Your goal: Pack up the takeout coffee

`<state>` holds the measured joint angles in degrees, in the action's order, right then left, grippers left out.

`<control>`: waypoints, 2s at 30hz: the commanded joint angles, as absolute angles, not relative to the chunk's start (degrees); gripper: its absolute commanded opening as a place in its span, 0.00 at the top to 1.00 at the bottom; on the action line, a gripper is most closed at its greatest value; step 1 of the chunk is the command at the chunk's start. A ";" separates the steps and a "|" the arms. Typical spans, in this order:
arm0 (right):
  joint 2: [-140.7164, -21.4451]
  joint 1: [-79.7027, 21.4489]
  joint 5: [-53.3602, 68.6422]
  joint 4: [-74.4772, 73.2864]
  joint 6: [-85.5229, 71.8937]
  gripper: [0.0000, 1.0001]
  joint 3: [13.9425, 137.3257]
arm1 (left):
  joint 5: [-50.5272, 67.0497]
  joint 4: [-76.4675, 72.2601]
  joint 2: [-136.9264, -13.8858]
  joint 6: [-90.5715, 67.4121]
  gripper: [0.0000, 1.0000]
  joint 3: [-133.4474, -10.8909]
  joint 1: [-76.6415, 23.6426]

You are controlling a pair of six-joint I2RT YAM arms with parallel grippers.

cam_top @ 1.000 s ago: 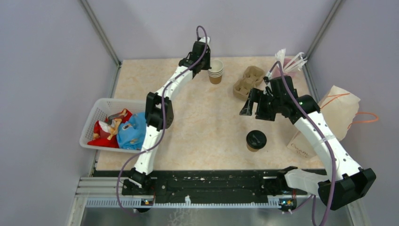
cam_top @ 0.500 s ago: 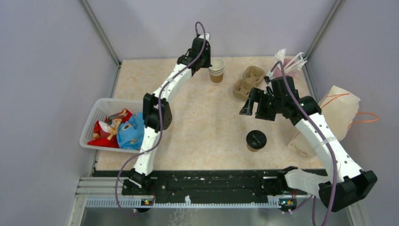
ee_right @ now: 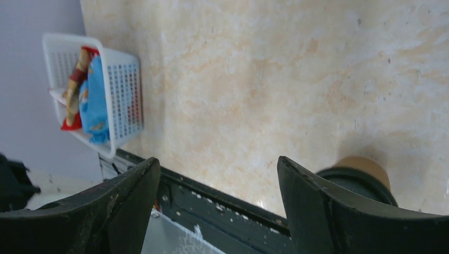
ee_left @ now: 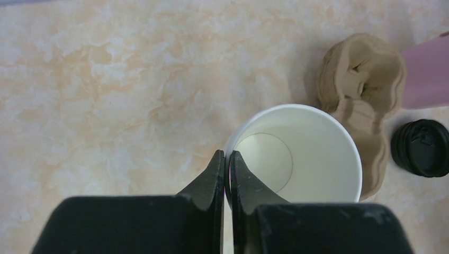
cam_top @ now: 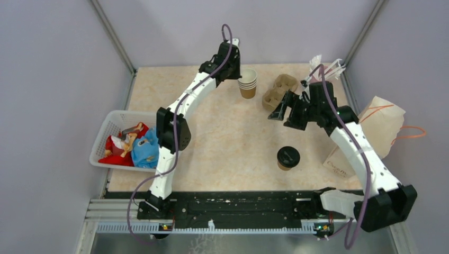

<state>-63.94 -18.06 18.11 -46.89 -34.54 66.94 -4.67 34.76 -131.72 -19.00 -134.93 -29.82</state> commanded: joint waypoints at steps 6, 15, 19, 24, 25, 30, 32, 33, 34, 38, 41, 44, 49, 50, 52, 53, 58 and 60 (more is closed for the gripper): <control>-89.94 -11.50 27.69 -22.28 -43.56 0.27 77.53 | -1.75 29.93 -125.95 -22.47 1.00 -124.91 -28.74; -103.91 -12.39 25.56 -13.47 -48.70 0.42 84.49 | -0.41 28.57 -127.10 -22.85 1.00 -125.29 -28.65; -105.95 -12.39 26.18 -9.58 -51.84 0.43 84.36 | -0.28 28.06 -127.17 -22.52 1.00 -124.60 -28.60; -108.90 -12.48 27.48 -8.78 -52.72 0.43 86.01 | -0.34 27.69 -127.46 -22.41 1.00 -124.72 -28.58; -109.12 -12.48 27.51 -8.51 -52.72 0.43 86.04 | -0.28 27.83 -127.52 -22.41 1.00 -124.72 -28.60; -109.74 -12.53 27.70 -8.12 -52.65 0.43 86.31 | -0.27 28.02 -127.62 -22.41 1.00 -124.55 -28.60; -110.05 -12.73 27.67 -7.80 -52.83 0.43 86.43 | 0.57 28.03 -127.62 -22.47 1.00 -124.54 -28.59; -110.30 -12.82 28.07 -7.45 -53.05 0.43 86.60 | 1.21 27.95 -127.64 -22.42 1.00 -124.54 -28.69; -110.56 -12.97 28.43 -7.13 -53.08 0.43 86.65 | 1.31 27.94 -127.66 -22.41 1.00 -124.54 -28.73; -110.03 -13.61 28.16 -7.16 -53.02 0.41 86.47 | 0.98 27.97 -127.86 -22.06 1.00 -124.61 -28.72; -110.70 -14.07 27.61 -7.94 -53.06 0.41 87.21 | 1.42 27.85 -127.79 -22.25 1.00 -124.71 -28.70; -111.92 -15.13 26.19 -9.64 -51.86 0.42 88.33 | 2.41 27.62 -127.44 -23.07 1.00 -124.66 -28.68; -113.02 -16.68 21.31 -13.61 -48.16 0.47 89.46 | 3.30 26.91 -126.71 -24.37 1.00 -124.59 -28.74; -112.91 -16.98 20.29 -14.26 -47.46 0.47 89.47 | 3.31 26.79 -126.61 -24.43 1.00 -124.55 -28.72; -112.67 -17.35 18.17 -15.70 -46.03 0.48 89.47 | 3.20 26.72 -126.41 -24.37 1.00 -124.54 -28.73; -112.47 -17.58 17.50 -16.11 -45.45 0.48 89.41 | 3.20 26.71 -126.39 -24.35 1.00 -124.50 -28.69; -112.83 -18.98 14.31 -19.11 -43.17 0.47 90.85 | 3.49 26.55 -126.27 -24.38 1.00 -123.75 -28.69; -113.54 -19.62 12.58 -20.59 -42.69 0.46 91.81 | 3.65 26.10 -125.90 -24.48 1.00 -123.06 -28.82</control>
<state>-112.40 -17.32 17.28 -16.71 -46.17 87.99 0.16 31.29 -129.23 -22.41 -123.35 -27.75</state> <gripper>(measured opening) 0.531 0.080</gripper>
